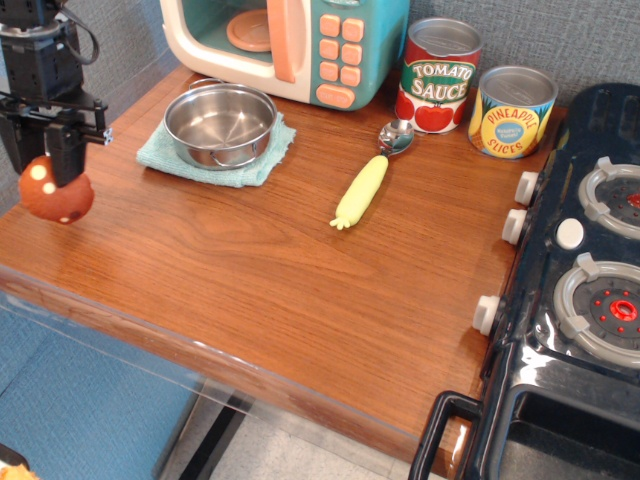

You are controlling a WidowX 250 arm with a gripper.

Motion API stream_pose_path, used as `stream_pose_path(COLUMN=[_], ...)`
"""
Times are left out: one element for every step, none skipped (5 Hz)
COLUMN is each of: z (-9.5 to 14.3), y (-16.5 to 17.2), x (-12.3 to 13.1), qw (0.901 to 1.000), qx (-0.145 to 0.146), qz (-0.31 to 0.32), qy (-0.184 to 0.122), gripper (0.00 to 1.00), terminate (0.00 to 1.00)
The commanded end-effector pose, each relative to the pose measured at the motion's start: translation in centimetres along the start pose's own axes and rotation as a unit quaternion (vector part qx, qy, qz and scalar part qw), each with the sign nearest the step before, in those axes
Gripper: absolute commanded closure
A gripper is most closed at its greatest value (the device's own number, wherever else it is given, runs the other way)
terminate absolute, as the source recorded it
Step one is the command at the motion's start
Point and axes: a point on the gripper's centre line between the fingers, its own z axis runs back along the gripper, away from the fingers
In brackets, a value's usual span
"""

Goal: Place mushroom at the left front corner of the table

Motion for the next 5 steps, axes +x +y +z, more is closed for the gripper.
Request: stream_pose_path(z=[5.6, 7.5, 7.5, 7.5, 7.5], y=[-0.5, -0.9, -1.2, -1.2, -1.2], x=[-0.4, -0.8, -0.7, -0.7, -0.7], qw=[0.9963, 0.9931, 0.9929, 0.9929, 0.9929], qx=[0.005, -0.003, 0.002, 0.002, 0.002], qz=[-0.021, -0.024, -0.028, -0.028, -0.028], qy=[-0.083, -0.115, -0.115, -0.115, -0.115], gripper=[0.0, 0.0, 0.0, 0.0, 0.0], terminate=[0.0, 0.0, 0.0, 0.0, 1.0])
